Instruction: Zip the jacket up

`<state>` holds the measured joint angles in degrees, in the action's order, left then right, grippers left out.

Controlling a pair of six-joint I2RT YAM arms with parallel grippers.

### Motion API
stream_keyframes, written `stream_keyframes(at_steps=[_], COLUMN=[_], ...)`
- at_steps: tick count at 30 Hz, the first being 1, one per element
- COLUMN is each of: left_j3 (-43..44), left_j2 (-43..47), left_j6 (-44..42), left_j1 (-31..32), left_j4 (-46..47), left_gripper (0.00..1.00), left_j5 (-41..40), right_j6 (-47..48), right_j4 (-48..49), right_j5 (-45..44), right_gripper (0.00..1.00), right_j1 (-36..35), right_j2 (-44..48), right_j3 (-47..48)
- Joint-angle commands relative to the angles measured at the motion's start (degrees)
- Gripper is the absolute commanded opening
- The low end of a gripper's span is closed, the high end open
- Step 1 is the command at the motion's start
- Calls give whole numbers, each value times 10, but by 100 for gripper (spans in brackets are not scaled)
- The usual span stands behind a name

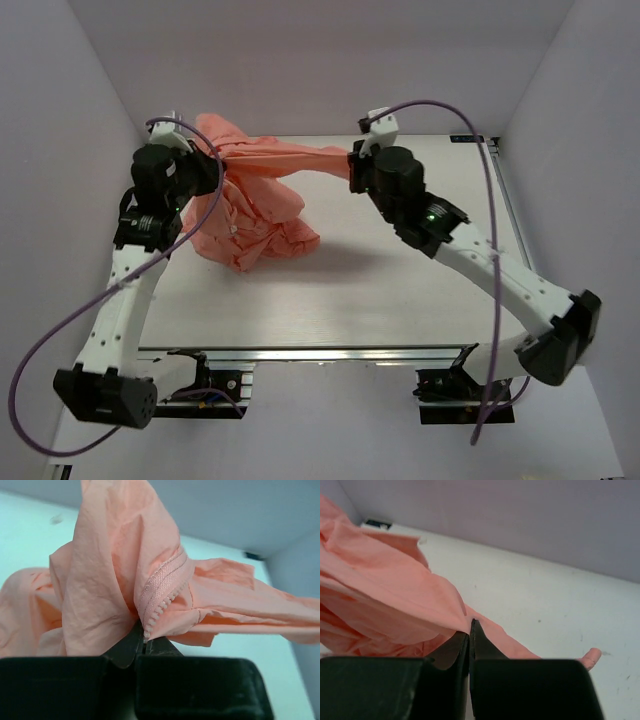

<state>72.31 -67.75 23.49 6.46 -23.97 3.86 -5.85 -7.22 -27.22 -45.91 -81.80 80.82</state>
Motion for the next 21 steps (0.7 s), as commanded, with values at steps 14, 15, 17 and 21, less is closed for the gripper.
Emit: stream_keyframes(at_steps=[14,15,17,21], left_j3=[78,78,60,28], left_j2=[151,145,127,63], left_j6=[139,151,148,123], left_j1=[-14,-14,-14,-14], left_j4=[272,281,270,215], left_gripper=[0,0,0,15], left_j5=[426,428,397,361], right_j6=[101,98,86,45], right_j4=[42,28,18,-36], right_j5=[-103,-122,-181,-238], right_gripper=[0,0,0,0], right_j1=[13,12,12,23], right_j2=[292,292,291,250], right_j3=[5,0,-24,-54])
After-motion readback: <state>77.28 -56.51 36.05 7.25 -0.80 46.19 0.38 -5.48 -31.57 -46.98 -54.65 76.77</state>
